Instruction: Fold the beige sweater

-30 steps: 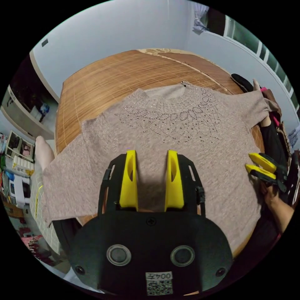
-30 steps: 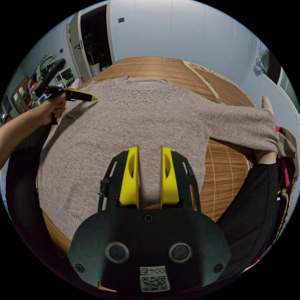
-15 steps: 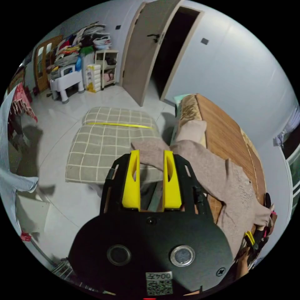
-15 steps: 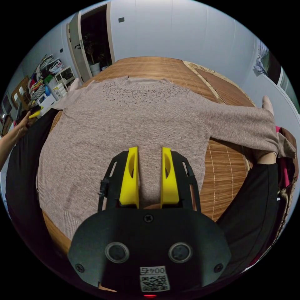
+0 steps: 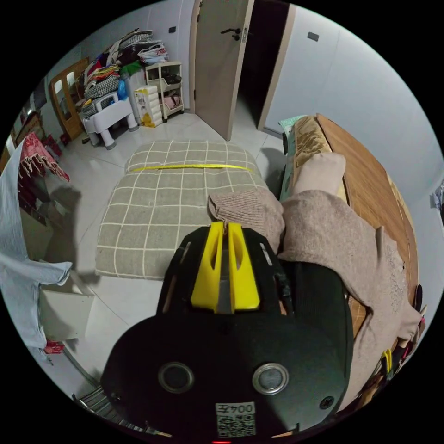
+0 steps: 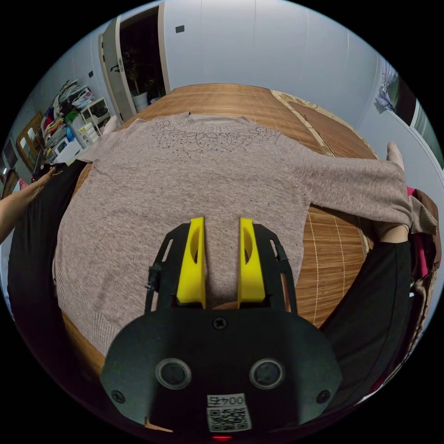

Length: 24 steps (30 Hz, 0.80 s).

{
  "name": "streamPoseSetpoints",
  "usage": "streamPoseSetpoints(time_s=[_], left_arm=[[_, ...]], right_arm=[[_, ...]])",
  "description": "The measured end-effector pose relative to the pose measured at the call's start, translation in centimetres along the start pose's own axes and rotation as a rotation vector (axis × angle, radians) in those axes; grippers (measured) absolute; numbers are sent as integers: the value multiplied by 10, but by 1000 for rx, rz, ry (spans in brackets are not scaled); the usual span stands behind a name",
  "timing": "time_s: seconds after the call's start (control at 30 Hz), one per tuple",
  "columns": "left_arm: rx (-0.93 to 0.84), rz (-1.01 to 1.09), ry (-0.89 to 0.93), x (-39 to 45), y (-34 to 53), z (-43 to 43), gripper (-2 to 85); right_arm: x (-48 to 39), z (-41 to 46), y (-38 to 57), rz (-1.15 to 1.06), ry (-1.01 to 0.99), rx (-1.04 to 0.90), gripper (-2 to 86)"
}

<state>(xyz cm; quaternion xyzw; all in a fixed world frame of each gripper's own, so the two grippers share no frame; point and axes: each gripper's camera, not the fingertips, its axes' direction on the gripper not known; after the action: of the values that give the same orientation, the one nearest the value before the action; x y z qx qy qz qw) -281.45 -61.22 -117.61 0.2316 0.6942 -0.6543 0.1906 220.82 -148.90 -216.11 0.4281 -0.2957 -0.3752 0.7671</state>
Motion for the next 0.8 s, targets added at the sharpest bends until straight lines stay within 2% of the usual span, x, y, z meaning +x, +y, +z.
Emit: streamPoseSetpoints(time_s=[0.17,0.37,0.53,0.8], left_arm=[[49,21,120,10,0,-53,16],[211,183,176,85,0,-161,12],[335,365,291,187,19,-263,12],[362,671,449,382,114,-346,16]], right_arm=[[3,-8,-5,1,-3,-1,114],[10,-23,-14,5,-10,-4,113],[24,-39,-24,29,-29,-6,112],[65,-71,-41,115,-151,9,114]])
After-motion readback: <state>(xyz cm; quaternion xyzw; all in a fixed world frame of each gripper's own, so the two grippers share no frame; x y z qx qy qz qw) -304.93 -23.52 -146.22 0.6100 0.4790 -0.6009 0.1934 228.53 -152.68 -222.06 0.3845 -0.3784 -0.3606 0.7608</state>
